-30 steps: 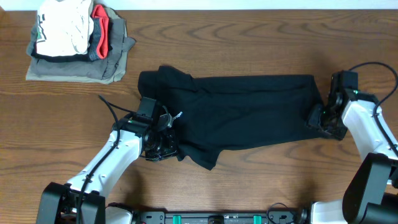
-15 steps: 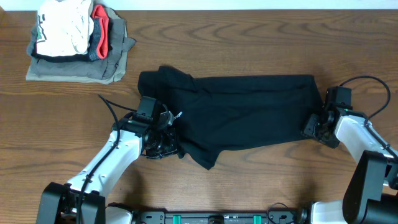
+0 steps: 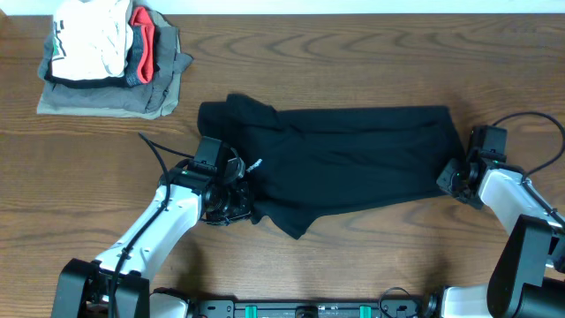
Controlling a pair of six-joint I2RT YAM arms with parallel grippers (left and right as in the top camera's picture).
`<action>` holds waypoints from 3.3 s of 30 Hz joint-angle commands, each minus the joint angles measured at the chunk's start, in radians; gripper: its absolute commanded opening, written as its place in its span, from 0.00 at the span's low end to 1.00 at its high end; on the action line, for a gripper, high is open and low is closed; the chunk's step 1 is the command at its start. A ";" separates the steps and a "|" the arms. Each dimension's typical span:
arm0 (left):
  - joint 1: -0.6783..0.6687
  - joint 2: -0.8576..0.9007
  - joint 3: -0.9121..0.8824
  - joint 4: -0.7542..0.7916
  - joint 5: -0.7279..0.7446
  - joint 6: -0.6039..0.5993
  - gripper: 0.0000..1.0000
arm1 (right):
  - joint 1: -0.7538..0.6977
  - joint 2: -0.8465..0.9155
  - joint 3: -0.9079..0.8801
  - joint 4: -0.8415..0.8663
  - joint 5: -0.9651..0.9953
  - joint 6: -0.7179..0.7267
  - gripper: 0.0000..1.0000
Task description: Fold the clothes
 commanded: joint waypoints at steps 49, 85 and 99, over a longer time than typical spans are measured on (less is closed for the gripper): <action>0.027 0.077 0.082 0.705 -0.223 0.034 0.06 | 0.014 -0.122 0.068 0.036 -0.109 -0.029 0.07; 0.161 0.054 0.232 0.405 -0.427 0.185 0.98 | -0.080 0.025 0.071 0.258 -0.204 -0.233 0.93; 0.298 0.054 0.386 0.055 -0.427 0.197 0.98 | -0.079 0.097 0.079 0.219 -0.159 -0.255 0.61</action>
